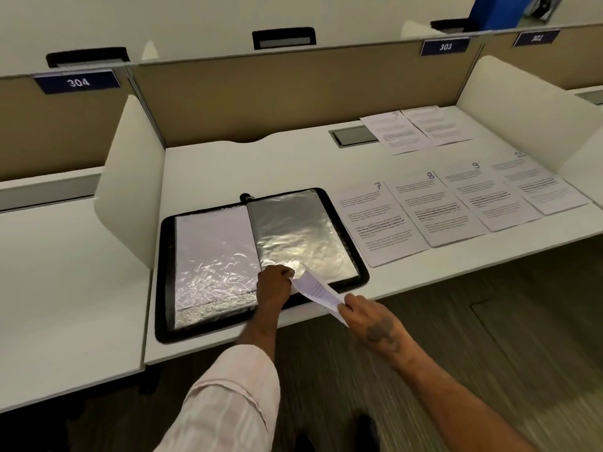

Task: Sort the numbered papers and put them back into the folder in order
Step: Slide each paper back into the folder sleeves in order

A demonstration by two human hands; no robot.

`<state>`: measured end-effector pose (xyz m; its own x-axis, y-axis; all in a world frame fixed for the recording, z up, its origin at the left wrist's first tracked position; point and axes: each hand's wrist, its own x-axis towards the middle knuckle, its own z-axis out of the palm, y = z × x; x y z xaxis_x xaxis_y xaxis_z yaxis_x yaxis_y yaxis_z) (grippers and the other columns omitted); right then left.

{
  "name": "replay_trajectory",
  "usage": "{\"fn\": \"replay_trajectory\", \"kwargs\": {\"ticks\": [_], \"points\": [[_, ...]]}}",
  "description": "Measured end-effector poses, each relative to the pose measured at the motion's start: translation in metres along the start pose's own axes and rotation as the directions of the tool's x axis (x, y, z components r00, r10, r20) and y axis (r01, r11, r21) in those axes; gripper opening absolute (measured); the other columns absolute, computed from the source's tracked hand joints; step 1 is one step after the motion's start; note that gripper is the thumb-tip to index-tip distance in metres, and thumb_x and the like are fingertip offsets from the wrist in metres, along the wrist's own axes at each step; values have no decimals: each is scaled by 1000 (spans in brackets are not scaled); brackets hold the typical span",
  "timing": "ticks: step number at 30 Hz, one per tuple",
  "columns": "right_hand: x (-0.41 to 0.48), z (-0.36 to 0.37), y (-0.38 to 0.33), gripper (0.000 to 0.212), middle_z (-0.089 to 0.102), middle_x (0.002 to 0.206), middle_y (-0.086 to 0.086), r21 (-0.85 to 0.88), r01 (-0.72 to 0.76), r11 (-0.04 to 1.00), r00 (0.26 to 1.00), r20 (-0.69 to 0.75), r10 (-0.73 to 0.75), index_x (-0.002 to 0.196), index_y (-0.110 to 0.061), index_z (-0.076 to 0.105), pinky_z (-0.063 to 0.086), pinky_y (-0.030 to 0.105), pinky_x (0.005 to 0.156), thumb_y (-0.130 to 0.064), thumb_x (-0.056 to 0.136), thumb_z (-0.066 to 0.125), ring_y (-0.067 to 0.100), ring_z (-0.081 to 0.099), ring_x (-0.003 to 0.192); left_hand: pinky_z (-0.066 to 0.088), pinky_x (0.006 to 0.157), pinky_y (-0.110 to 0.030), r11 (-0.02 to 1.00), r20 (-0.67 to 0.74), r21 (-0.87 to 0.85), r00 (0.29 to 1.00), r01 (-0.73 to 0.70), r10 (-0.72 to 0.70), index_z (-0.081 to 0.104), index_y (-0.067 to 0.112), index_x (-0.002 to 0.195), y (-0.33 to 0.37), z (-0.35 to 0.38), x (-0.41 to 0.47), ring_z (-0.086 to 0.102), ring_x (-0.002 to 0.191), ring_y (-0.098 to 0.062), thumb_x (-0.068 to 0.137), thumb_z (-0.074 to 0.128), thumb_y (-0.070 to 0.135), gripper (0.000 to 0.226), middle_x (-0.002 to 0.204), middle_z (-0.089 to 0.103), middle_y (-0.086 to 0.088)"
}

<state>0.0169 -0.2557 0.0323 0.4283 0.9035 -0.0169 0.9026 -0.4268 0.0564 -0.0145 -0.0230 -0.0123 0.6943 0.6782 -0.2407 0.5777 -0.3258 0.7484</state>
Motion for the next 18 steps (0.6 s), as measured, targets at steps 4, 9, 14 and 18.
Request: {"fn": "replay_trajectory", "kwargs": {"ticks": [4,9,14,18], "points": [[1,-1,3,36,65,88,8,-53,-7,999,996,85,12,93,-10,70,55,27,47,-21,64,87,17,64,63,38,71,-27,1000,-66,-17,998,-9,8,76,15,90,1,-1,-4,62,93,-23,92,59,26,20,103,71,-6],[15,-19,-10,29,57,120,17,-119,-11,993,979,202,35,116,0,63,58,38,73,-10,89,64,29,64,92,42,76,-28,993,-109,90,990,-74,84,76,20,97,0,-4,-10,63,96,-21,95,57,32,23,107,68,-1],[26,-20,-20,35,46,131,19,-209,0,978,963,265,57,130,2,51,51,41,87,-9,97,53,32,56,110,45,77,-32,955,-133,256,973,-150,188,74,18,100,-3,-9,-10,62,97,-25,98,51,30,26,107,66,-5],[41,-24,-24,32,49,127,17,-193,-39,980,951,294,95,129,1,52,48,39,89,-7,98,48,31,55,112,42,72,-30,862,-62,413,935,-293,348,72,16,96,-7,-7,-14,60,96,-23,100,48,28,27,101,63,-4]]}}
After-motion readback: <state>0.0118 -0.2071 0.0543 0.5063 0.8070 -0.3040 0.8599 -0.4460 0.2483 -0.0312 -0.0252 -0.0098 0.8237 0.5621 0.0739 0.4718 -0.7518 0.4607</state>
